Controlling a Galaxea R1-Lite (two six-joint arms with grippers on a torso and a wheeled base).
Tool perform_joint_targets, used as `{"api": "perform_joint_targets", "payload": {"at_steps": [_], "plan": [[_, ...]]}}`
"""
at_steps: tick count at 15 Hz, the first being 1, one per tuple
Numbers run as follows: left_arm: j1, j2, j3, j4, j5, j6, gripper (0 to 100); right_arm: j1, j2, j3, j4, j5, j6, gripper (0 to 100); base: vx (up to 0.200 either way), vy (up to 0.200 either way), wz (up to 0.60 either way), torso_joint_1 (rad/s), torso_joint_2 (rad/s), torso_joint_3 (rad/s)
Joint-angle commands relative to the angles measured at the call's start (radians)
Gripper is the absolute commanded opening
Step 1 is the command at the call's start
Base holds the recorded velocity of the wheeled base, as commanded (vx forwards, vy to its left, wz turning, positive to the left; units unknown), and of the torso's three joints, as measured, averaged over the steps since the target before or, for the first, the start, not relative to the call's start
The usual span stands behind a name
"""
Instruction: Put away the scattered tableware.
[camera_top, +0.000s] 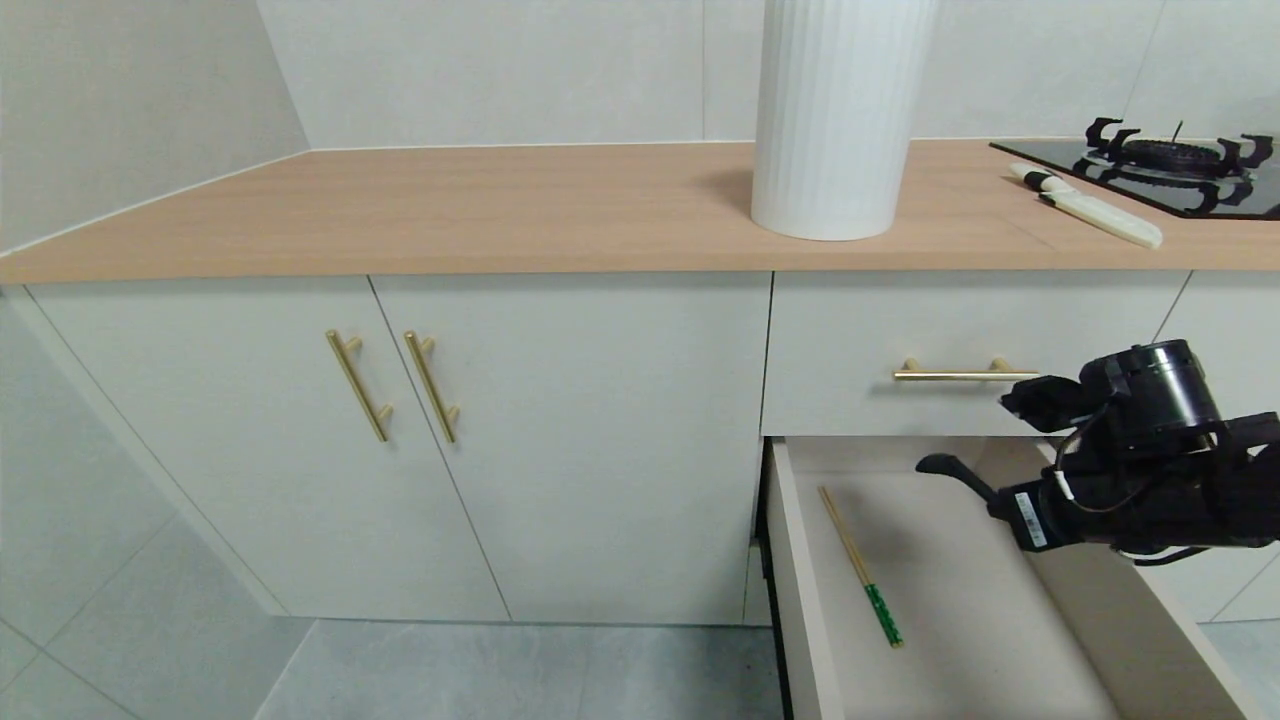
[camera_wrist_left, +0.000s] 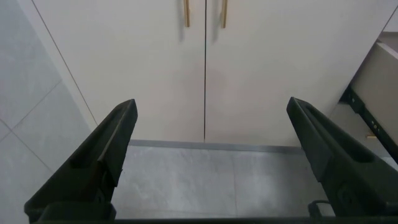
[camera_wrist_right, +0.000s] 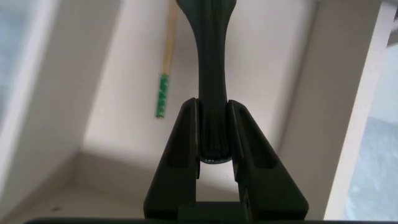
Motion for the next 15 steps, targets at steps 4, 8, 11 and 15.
{"api": "perform_joint_targets", "payload": {"at_steps": [4, 8, 11, 15], "plan": [[0.0, 0.0, 0.0, 0.0, 0.0, 0.0, 100, 0.001, 0.237, -0.016, -0.163, -0.015, 0.099, 0, 0.0, 0.0, 0.0, 0.0, 0.0, 0.0], [0.0, 0.0, 0.0, 0.0, 0.0, 0.0, 100, 0.001, 0.331, -0.015, -0.186, -0.035, 0.096, 0, 0.0, 0.0, 0.0, 0.0, 0.0, 0.0], [0.0, 0.0, 0.0, 0.0, 0.0, 0.0, 100, 0.001, 0.401, -0.015, -0.22, -0.077, 0.094, 0, 0.0, 0.0, 0.0, 0.0, 0.0, 0.0], [0.0, 0.0, 0.0, 0.0, 0.0, 0.0, 100, 0.002, 0.461, -0.016, -0.235, -0.078, 0.091, 0, 0.0, 0.0, 0.0, 0.0, 0.0, 0.0]]}}
